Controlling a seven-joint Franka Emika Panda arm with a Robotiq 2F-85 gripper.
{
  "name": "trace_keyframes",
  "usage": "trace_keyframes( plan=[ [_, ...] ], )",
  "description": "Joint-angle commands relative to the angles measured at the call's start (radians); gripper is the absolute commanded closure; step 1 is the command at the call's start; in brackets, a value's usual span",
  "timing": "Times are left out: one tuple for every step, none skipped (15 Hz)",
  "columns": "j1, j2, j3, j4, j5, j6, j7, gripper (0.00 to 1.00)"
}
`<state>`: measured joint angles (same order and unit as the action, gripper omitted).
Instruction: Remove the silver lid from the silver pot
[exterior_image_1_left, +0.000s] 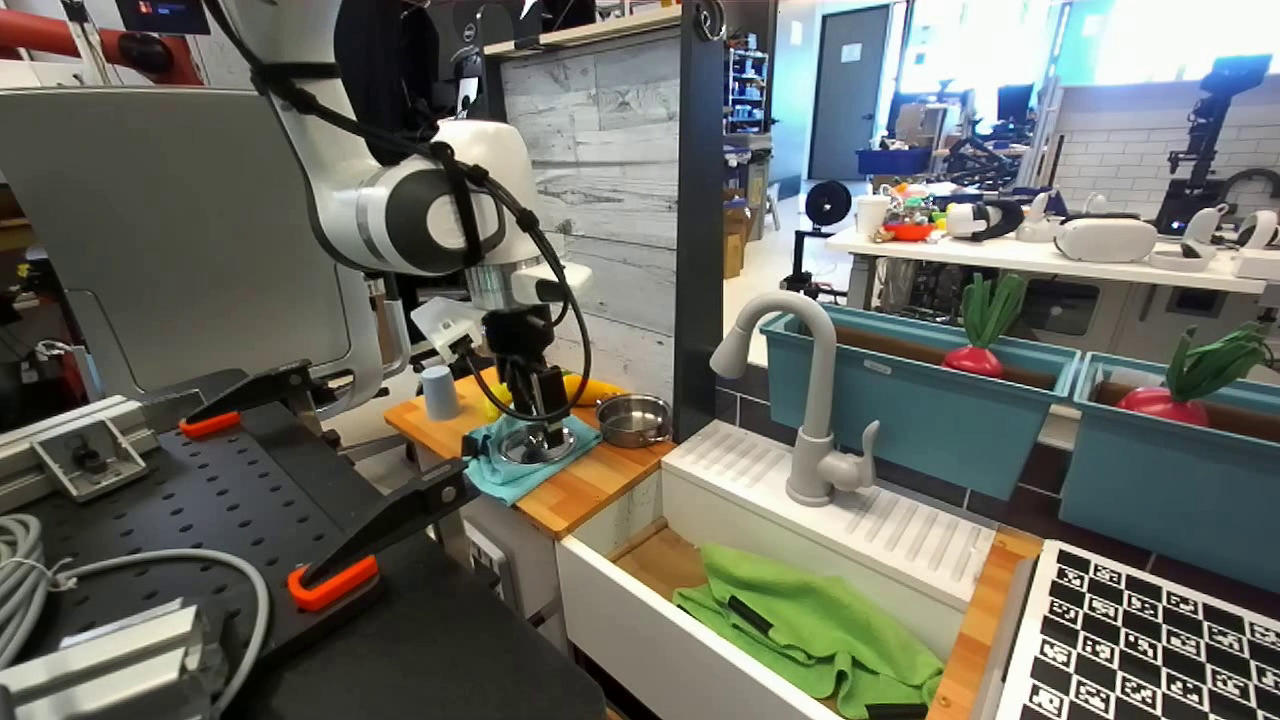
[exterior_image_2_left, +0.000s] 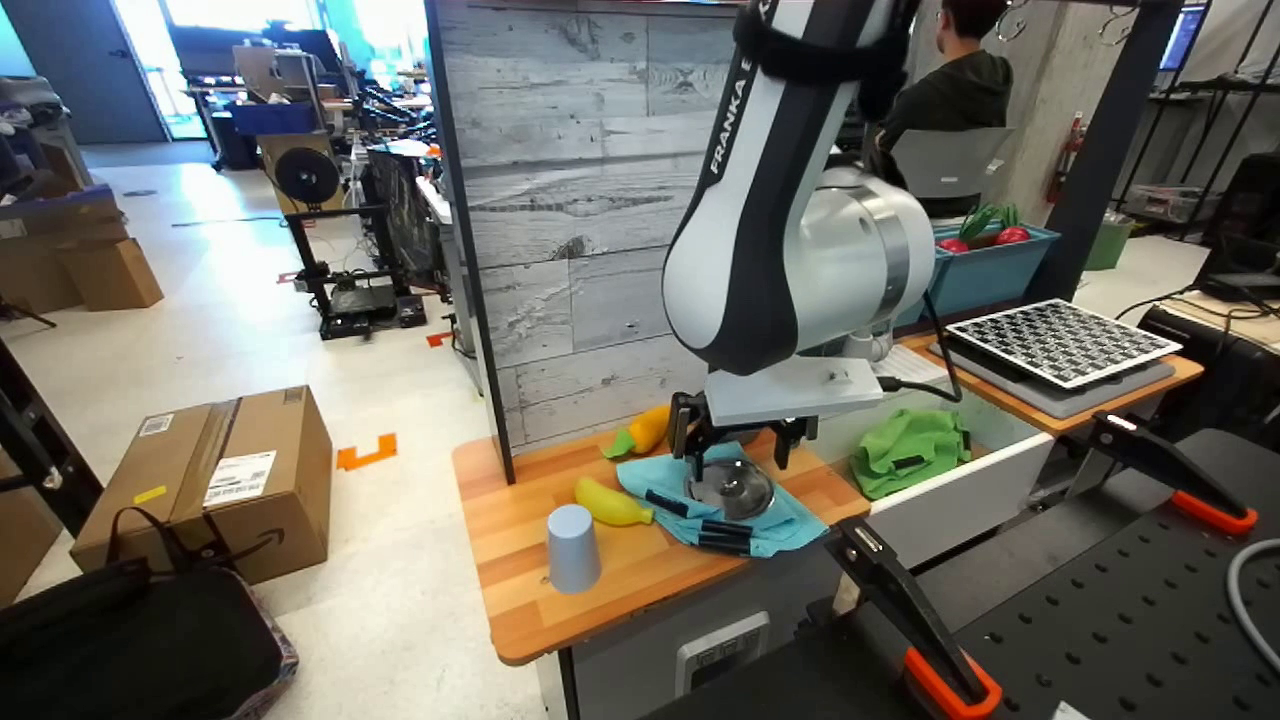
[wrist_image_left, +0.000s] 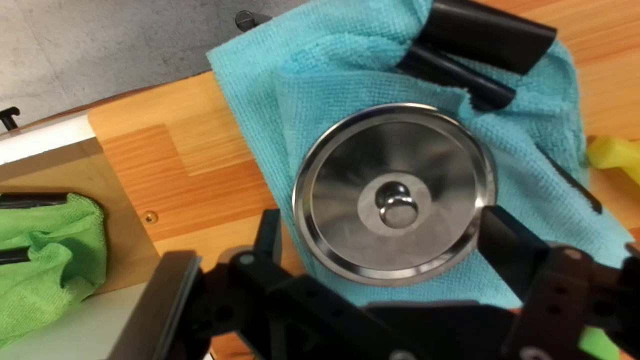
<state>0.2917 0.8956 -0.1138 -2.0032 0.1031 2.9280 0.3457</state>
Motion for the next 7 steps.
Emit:
trace_keyframes(
  plan=[
    [-0.009, -0.141, 0.012, -0.143, -0.011, 0.038, -0.043, 0.00],
    [-0.016, -0.179, 0.018, -0.180, -0.011, 0.047, -0.055, 0.00],
    [-0.021, -0.216, 0.022, -0.213, -0.015, 0.046, -0.071, 0.00],
    [-0.004, -0.112, 0.006, -0.103, -0.006, 0.016, -0.035, 0.00],
    [-0.005, -0.136, 0.006, -0.123, -0.007, 0.014, -0.037, 0.00],
    [-0.005, -0.139, 0.006, -0.123, -0.007, 0.014, -0.036, 0.00],
    [-0.005, -0.133, 0.006, -0.119, -0.007, 0.014, -0.036, 0.00]
  ],
)
